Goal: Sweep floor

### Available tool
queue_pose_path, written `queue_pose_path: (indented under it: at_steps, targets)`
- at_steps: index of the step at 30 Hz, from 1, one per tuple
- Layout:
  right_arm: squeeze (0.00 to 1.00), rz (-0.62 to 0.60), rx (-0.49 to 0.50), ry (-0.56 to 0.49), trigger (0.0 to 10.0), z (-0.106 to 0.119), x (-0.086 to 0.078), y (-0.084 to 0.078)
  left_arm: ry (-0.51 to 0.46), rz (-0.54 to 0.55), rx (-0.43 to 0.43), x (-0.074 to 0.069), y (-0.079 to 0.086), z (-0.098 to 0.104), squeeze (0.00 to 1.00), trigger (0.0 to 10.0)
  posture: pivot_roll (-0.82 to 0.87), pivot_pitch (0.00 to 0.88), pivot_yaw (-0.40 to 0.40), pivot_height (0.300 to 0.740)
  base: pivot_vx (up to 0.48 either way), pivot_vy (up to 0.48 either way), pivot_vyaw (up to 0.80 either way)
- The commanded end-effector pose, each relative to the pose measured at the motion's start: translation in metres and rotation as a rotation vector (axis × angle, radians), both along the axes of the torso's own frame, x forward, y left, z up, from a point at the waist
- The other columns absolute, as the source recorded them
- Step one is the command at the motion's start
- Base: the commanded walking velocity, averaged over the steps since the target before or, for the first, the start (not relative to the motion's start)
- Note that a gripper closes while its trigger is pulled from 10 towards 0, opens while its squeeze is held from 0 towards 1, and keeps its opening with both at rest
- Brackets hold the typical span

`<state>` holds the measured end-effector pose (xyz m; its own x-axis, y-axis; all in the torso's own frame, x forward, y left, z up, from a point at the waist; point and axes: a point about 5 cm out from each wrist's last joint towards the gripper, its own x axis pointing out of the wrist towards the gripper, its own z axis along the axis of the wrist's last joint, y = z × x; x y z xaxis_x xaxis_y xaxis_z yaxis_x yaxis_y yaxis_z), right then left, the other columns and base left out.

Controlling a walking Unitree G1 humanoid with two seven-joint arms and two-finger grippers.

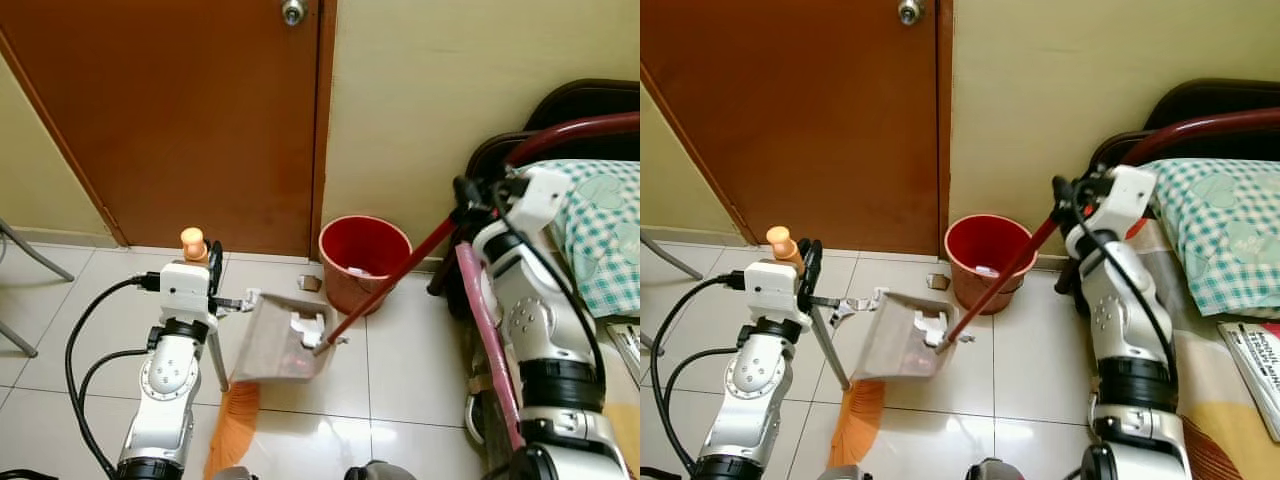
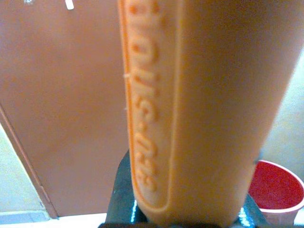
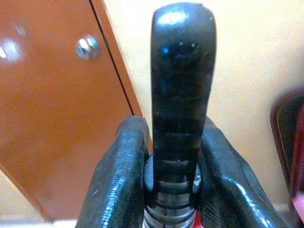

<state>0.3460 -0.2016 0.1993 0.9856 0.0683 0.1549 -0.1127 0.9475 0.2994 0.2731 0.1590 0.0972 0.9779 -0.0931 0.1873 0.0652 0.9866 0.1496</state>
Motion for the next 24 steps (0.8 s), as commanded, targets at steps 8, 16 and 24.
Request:
queue_pose_path:
  at_steps: [8,16,24]
  targets:
    - [0.0,-0.099,0.032,-0.267,10.0,0.071,0.001,-0.019,-0.002,-0.004,-0.022,0.002,-0.002,-0.001,0.0,10.0,-0.03,0.0,-0.015,0.74,0.0,0.0,0.0]
    - [0.0,-0.242,-0.14,-0.367,10.0,0.097,0.01,-0.031,-0.012,-0.027,-0.031,0.004,-0.007,0.005,0.0,10.0,-0.02,0.0,-0.014,0.74,0.0,0.0,0.0]
    - [0.0,-0.257,-0.362,-0.441,10.0,0.102,0.031,0.003,-0.042,-0.039,-0.047,0.007,-0.008,0.015,0.0,10.0,-0.01,0.0,-0.011,0.74,0.0,0.0,0.0]
